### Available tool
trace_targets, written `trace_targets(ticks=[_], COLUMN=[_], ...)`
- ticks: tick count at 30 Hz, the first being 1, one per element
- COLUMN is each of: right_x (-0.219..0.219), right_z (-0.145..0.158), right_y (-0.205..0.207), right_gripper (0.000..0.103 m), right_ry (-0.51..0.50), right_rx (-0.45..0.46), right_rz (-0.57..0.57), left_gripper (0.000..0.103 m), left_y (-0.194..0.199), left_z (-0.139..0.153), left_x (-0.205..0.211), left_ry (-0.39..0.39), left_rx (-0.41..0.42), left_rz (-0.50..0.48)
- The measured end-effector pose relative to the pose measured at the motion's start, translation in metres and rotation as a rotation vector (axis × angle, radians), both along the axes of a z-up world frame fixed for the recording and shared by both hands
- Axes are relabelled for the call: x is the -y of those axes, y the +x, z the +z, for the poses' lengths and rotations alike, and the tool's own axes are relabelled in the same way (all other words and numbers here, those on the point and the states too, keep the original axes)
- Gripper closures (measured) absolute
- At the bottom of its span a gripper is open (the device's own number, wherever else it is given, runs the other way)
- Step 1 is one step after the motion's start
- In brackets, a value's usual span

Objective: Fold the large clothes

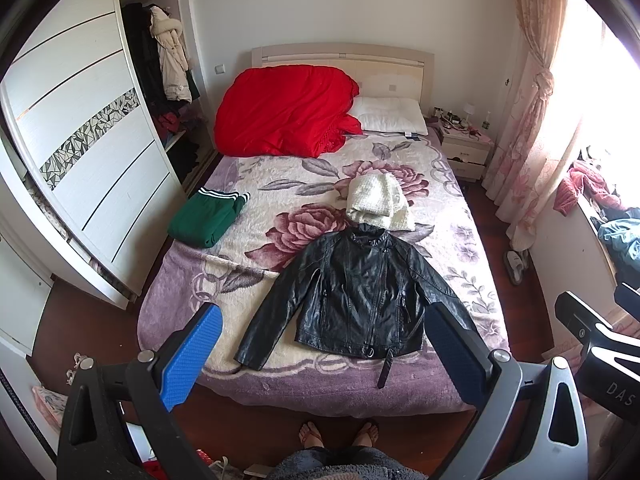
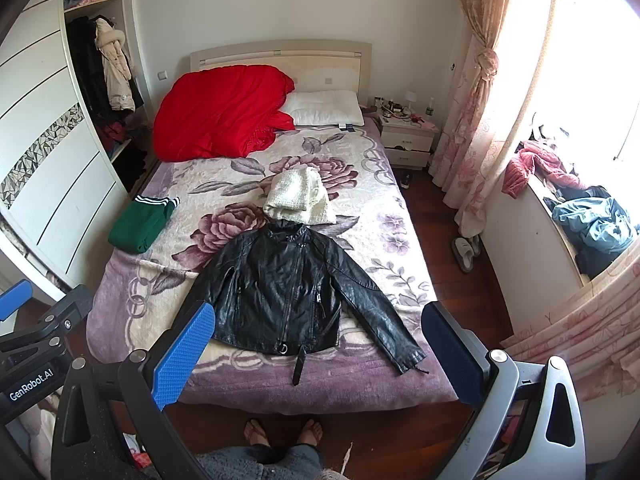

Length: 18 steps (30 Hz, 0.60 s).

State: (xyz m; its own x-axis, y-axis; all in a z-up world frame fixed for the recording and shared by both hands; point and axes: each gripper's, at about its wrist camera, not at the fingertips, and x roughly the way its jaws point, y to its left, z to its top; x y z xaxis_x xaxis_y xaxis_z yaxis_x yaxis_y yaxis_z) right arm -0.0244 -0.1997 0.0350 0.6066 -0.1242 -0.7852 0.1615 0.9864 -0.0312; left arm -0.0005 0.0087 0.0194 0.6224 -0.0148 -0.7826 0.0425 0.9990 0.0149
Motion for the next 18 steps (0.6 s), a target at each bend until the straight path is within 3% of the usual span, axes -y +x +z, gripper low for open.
trace_targets(ticks=[18], right_x=[-0.003], right_z=[0.009], right_y=[0.008], right_gripper=[0.000], right_ry=[0.006], right_rx=[0.008], right_rz=[-0.001], left_gripper=[0.000], left_y=[0.010], left_z=[0.009], left_x=[0.004], left_ry=[0.006], left_rx=[0.011], left_rz=[-0.005])
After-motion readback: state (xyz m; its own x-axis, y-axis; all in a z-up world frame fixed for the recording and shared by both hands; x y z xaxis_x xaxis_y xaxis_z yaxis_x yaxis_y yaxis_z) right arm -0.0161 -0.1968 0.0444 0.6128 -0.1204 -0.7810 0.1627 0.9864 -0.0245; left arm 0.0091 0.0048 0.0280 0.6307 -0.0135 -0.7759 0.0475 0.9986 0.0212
